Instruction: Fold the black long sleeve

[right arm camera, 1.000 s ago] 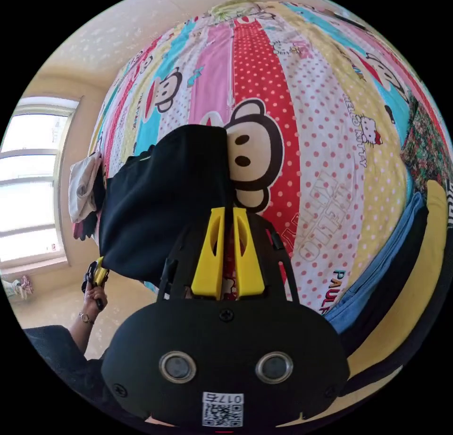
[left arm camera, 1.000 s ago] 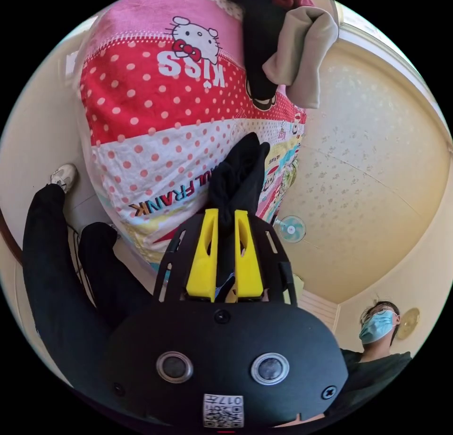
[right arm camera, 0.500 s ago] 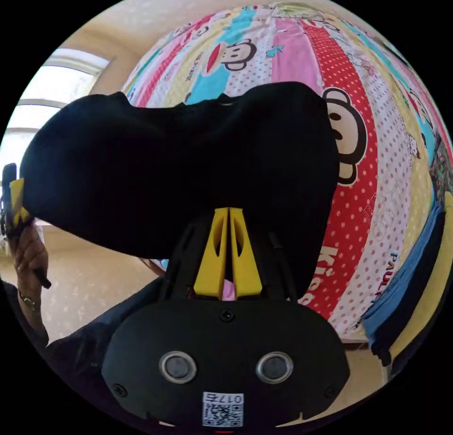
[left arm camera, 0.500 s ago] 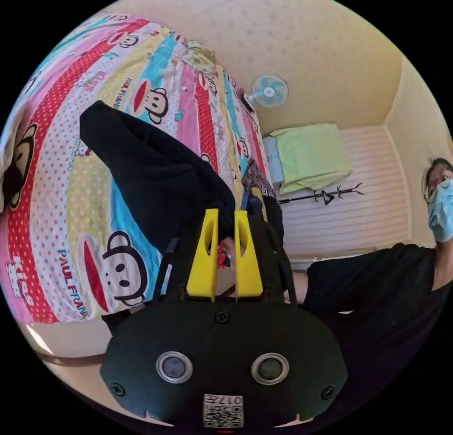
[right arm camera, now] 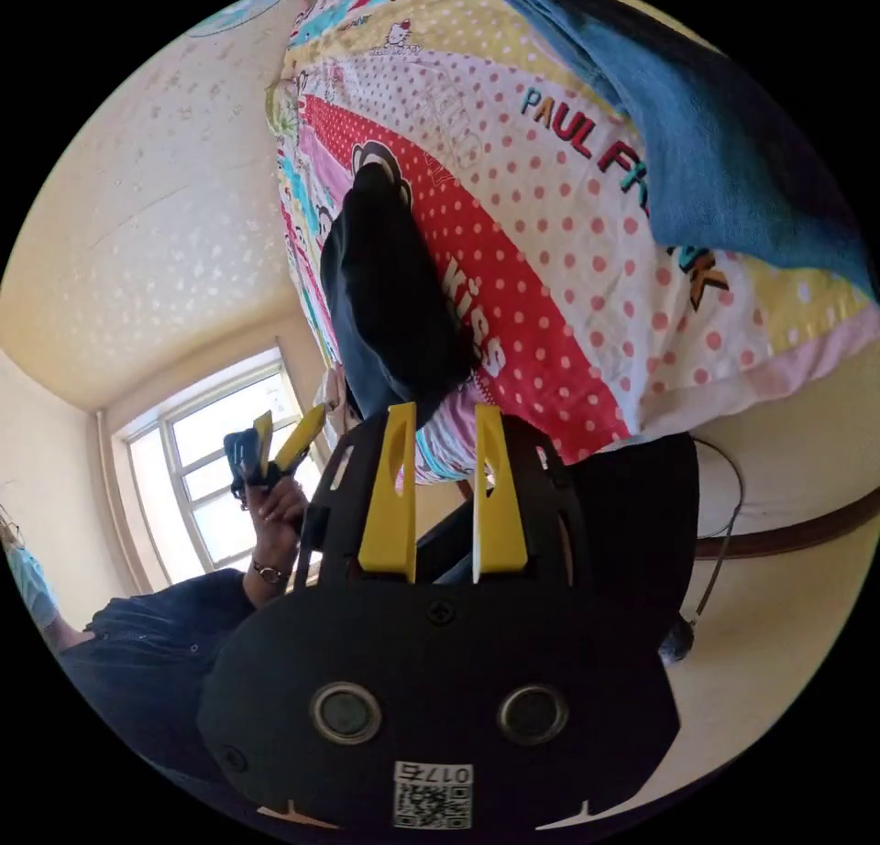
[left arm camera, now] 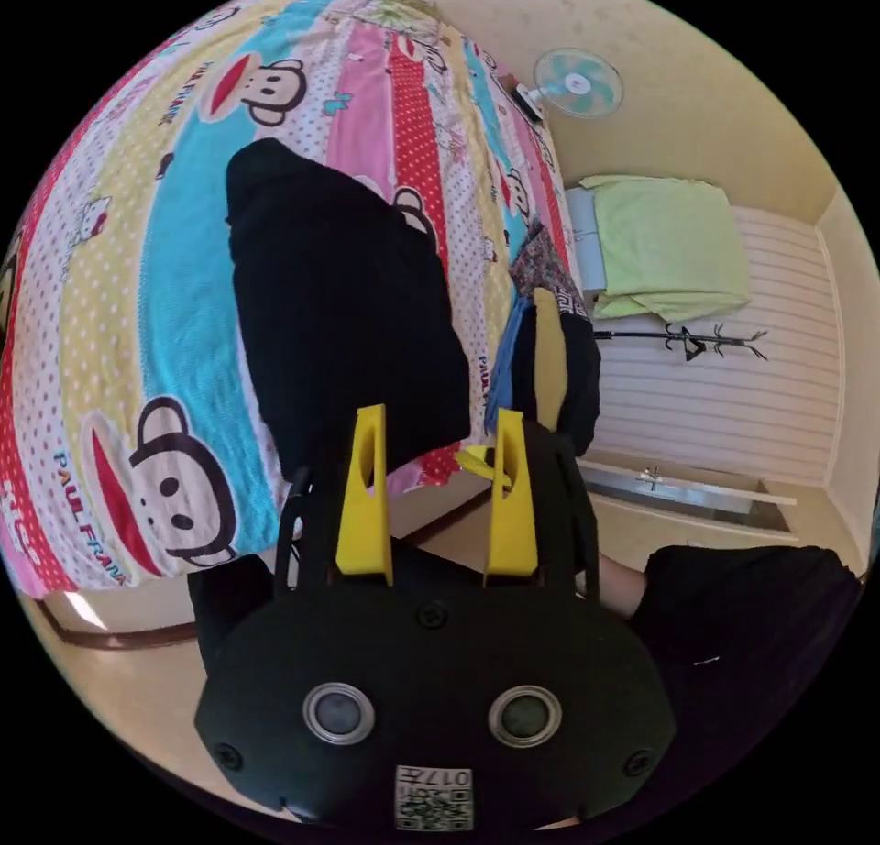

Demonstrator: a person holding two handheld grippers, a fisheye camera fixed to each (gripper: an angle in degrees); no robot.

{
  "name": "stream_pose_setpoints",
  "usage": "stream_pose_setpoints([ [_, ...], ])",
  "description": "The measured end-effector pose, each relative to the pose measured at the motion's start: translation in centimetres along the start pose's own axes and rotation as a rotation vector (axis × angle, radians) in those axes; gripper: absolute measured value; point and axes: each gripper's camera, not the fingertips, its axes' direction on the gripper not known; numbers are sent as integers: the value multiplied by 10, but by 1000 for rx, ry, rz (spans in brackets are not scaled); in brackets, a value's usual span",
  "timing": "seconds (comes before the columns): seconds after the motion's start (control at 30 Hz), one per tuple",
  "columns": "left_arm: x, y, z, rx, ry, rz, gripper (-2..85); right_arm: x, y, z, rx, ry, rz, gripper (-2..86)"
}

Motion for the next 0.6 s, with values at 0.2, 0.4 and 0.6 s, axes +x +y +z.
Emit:
stream_pose_setpoints([
  [0.2,-107,-3,59,-230,279,-323,209,40,10,0,72,-393,173,166],
  [0.4,-82,5,53,-216,330,-355,110,47,1,25,154,-564,333,239],
  [0.6,-20,28,-5,-182,496,-256,88,0,-40,66,182,-653,359,256],
])
